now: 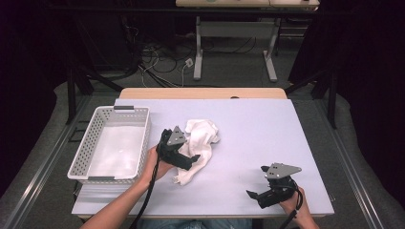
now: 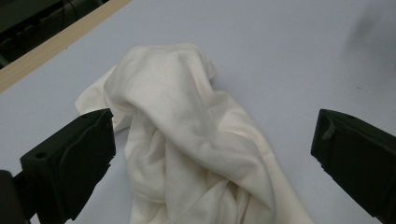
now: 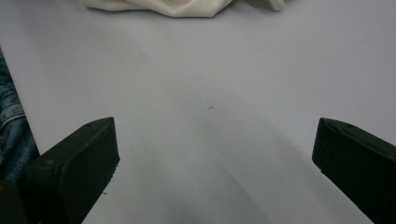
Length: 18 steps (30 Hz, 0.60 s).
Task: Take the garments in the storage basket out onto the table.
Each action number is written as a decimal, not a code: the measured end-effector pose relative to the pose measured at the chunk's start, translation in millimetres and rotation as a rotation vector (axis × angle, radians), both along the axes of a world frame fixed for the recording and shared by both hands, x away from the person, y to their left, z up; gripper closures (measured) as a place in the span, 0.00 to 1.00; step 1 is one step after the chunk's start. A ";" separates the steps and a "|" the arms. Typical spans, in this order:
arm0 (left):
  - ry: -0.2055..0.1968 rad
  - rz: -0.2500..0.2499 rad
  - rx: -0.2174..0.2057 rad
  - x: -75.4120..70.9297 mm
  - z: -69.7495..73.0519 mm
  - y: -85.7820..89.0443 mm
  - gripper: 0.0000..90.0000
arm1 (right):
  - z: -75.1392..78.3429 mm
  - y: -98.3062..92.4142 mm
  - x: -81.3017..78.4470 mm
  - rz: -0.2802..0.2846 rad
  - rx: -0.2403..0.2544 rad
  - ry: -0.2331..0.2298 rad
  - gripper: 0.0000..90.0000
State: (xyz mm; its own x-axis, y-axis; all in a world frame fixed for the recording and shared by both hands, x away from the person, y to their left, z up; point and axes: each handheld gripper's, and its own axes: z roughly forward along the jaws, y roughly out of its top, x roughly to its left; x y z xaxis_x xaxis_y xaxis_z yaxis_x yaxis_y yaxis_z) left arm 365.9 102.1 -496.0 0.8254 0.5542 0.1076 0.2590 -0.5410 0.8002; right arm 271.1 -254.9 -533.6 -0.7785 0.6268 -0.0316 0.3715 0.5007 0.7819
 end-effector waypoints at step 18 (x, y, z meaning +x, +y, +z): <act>-0.035 -0.044 0.016 -33.0 13.4 3.0 0.00 | 0.2 -1.0 -1.6 -0.011 0.001 -0.006 0.00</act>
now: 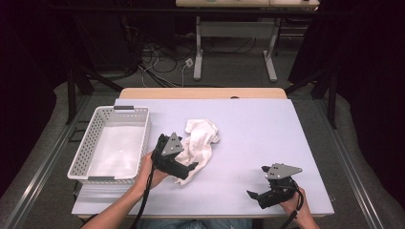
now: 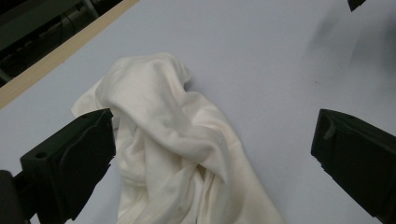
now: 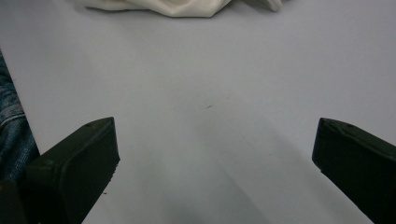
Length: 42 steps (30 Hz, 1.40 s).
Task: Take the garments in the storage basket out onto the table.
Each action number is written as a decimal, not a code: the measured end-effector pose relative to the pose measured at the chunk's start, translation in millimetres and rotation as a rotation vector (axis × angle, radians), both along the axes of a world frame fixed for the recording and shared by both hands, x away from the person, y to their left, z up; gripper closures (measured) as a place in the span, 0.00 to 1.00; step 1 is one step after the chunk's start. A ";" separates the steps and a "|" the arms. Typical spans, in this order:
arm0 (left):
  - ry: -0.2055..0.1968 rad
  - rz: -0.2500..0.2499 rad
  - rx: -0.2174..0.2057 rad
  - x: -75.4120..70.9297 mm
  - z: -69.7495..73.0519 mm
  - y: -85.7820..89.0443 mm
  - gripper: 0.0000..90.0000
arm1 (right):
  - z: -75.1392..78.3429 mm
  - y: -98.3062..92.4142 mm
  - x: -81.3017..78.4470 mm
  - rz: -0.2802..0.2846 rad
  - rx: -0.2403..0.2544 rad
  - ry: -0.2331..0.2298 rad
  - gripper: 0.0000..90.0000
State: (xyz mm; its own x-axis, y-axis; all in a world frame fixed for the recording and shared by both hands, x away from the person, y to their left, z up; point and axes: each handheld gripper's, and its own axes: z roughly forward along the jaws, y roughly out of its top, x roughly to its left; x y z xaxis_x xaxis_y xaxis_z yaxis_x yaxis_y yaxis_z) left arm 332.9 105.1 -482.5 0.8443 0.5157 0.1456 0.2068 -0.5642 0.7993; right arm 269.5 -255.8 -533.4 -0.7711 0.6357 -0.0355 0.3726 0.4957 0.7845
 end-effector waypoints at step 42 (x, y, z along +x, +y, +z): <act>0.037 0.059 0.028 -28.3 -10.1 56.3 0.00 | -1.3 1.8 0.5 0.020 -0.010 0.010 0.00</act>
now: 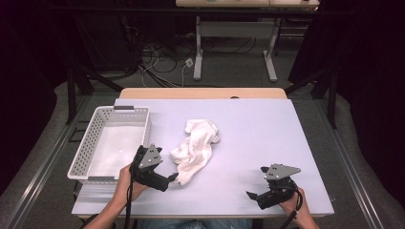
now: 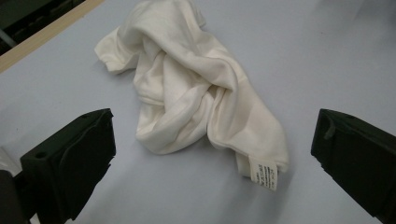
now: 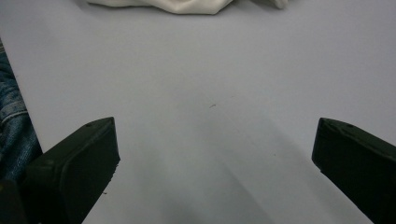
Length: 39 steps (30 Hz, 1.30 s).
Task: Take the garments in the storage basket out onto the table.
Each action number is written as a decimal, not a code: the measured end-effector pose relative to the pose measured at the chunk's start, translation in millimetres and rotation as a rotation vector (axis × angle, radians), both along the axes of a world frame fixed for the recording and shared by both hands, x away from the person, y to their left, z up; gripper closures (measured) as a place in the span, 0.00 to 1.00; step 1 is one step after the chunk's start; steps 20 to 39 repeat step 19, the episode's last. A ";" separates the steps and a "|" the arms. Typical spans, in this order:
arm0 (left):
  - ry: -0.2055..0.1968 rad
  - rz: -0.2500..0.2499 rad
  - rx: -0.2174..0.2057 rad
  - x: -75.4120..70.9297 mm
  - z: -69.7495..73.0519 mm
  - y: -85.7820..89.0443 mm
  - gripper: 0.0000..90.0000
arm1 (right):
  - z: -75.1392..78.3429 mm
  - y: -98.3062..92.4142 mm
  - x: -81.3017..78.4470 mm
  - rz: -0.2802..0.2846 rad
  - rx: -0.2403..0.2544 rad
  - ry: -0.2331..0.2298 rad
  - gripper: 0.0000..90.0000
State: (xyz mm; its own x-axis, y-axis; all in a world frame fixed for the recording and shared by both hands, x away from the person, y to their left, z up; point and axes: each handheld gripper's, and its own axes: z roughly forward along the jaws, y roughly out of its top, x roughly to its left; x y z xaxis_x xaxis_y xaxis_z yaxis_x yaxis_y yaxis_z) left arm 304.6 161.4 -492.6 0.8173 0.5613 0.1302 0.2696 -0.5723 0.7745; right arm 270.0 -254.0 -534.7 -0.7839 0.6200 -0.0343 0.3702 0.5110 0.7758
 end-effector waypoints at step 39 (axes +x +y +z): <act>-0.013 0.031 0.004 -18.9 -6.1 29.1 0.00 | -0.9 0.5 0.1 0.000 0.000 0.001 0.00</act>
